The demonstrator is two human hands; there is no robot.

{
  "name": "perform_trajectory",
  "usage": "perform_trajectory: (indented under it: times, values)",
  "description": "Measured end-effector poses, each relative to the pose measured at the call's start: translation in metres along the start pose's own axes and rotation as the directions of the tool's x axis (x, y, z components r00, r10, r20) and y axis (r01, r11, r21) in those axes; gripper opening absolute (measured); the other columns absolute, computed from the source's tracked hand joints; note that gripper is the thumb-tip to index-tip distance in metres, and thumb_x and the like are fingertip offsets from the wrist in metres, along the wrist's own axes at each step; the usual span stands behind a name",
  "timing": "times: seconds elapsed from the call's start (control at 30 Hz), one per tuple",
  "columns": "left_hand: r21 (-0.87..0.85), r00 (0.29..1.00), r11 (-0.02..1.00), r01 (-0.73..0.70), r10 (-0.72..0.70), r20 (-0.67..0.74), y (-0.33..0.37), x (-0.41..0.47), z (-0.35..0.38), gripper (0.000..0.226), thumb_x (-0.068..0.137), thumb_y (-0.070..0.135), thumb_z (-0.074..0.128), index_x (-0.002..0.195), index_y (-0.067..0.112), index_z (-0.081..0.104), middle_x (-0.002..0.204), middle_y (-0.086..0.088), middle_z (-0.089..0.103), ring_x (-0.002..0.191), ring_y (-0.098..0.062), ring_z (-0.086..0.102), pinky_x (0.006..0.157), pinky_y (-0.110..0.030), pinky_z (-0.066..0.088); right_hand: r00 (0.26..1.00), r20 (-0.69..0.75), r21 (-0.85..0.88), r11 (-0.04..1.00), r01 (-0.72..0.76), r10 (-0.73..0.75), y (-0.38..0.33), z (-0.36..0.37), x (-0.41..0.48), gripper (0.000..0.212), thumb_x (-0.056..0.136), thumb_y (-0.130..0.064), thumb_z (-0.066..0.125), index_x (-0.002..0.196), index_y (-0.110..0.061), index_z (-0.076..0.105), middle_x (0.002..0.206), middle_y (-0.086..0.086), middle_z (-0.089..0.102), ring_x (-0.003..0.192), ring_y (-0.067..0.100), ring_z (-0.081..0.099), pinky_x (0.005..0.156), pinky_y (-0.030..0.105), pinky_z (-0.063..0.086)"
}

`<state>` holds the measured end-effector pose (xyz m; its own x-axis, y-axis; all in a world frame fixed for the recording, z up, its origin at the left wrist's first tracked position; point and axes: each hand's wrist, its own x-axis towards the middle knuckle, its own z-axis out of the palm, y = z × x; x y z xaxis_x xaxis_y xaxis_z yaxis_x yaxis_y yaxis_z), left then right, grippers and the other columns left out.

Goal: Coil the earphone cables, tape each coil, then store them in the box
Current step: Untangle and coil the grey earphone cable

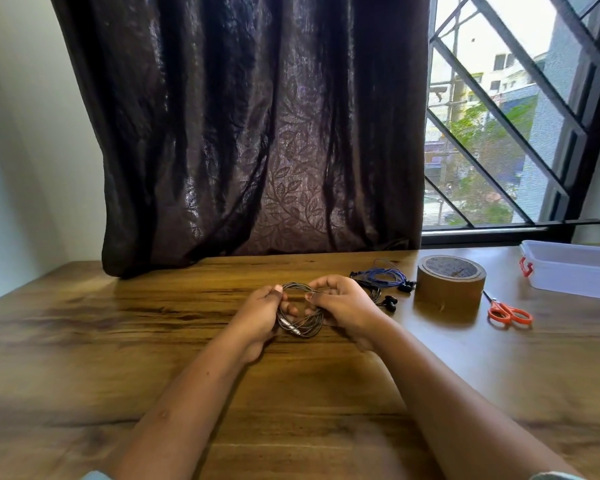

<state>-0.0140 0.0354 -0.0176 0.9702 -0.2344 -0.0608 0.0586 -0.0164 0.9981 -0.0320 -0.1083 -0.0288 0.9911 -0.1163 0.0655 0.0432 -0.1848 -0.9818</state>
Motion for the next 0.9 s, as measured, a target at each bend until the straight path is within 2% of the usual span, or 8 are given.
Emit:
perform_trajectory:
  times: [0.13,0.23,0.27,0.33,0.43,0.53,0.73,0.9]
  values:
    - [-0.026,1.0,1.0,0.003,-0.004,-0.03,0.002,0.0,0.005,0.027,0.103,0.022,0.032,0.085,0.014,0.05,0.07,-0.003,0.061,0.067,-0.015,0.058,0.059,-0.026,0.047,1.0,0.008,0.141,0.99,-0.019,0.018,-0.001,-0.002,-0.001,0.02,0.091,-0.014,0.063,0.108,-0.014,0.053,0.105,0.017,0.068,0.081,0.025,0.07,0.062,0.032,0.059]
    - [0.106,0.995,0.994,0.036,-0.026,-0.092,-0.003,0.003,0.004,0.025,0.102,0.024,0.034,0.093,0.012,0.054,0.093,-0.009,0.063,0.082,-0.02,0.062,0.068,-0.033,0.055,0.999,-0.03,-0.002,1.0,-0.016,0.016,0.002,-0.001,-0.001,0.024,0.087,-0.018,0.068,0.103,-0.023,0.051,0.104,0.011,0.066,0.076,0.02,0.069,0.055,0.025,0.054]
    - [0.309,0.991,0.951,0.001,0.04,-0.127,-0.007,0.008,0.001,0.026,0.102,0.025,0.035,0.098,0.011,0.057,0.098,-0.01,0.064,0.086,-0.022,0.063,0.072,-0.035,0.055,0.999,-0.05,-0.088,0.996,-0.012,0.007,0.003,-0.002,-0.001,0.026,0.085,-0.02,0.07,0.102,-0.024,0.051,0.102,0.008,0.066,0.073,0.017,0.068,0.054,0.023,0.052]
    - [0.703,0.968,0.708,-0.058,0.212,-0.134,-0.01,0.012,-0.005,0.028,0.1,0.027,0.041,0.109,0.012,0.063,0.106,-0.007,0.065,0.096,-0.024,0.062,0.079,-0.032,0.048,0.996,-0.082,-0.234,0.972,0.009,-0.029,0.006,-0.004,0.0,0.03,0.083,-0.022,0.073,0.104,-0.022,0.051,0.093,0.001,0.062,0.064,0.009,0.061,0.048,0.014,0.045]
    - [0.849,0.956,0.525,-0.066,0.277,-0.096,-0.014,0.014,-0.008,0.028,0.096,0.031,0.049,0.114,0.016,0.065,0.108,-0.004,0.067,0.097,-0.02,0.062,0.083,-0.029,0.048,0.985,-0.122,-0.399,0.915,0.065,-0.124,0.008,-0.005,0.0,0.024,0.083,-0.021,0.073,0.097,-0.02,0.053,0.086,-0.006,0.054,0.06,0.003,0.049,0.039,0.006,0.034]
    - [0.885,0.943,0.464,-0.042,0.311,-0.118,-0.017,0.014,-0.008,0.024,0.094,0.032,0.053,0.107,0.018,0.068,0.099,-0.001,0.068,0.088,-0.016,0.062,0.078,-0.028,0.051,0.968,-0.138,-0.538,0.836,0.104,-0.21,0.01,0.0,0.002,0.017,0.083,-0.024,0.073,0.086,-0.021,0.057,0.086,-0.006,0.056,0.069,0.006,0.05,0.052,0.011,0.036]
    - [0.911,0.934,0.405,-0.076,0.348,-0.076,-0.022,0.016,-0.009,0.027,0.092,0.037,0.054,0.108,0.022,0.069,0.102,0.002,0.068,0.094,-0.015,0.061,0.084,-0.028,0.05,0.962,-0.11,-0.671,0.733,0.113,-0.249,0.019,0.004,0.006,0.009,0.087,-0.023,0.065,0.079,-0.022,0.062,0.091,-0.005,0.065,0.081,0.012,0.059,0.074,0.029,0.051]
    - [0.885,0.917,0.46,-0.076,0.381,-0.12,-0.018,0.014,-0.011,0.027,0.096,0.037,0.048,0.098,0.019,0.068,0.079,0.008,0.056,0.076,-0.01,0.055,0.07,-0.025,0.045,0.957,-0.158,-0.606,0.79,0.1,-0.242,0.022,0.0,0.009,0.012,0.091,-0.035,0.059,0.088,-0.025,0.066,0.093,-0.007,0.065,0.086,0.013,0.059,0.079,0.035,0.052]
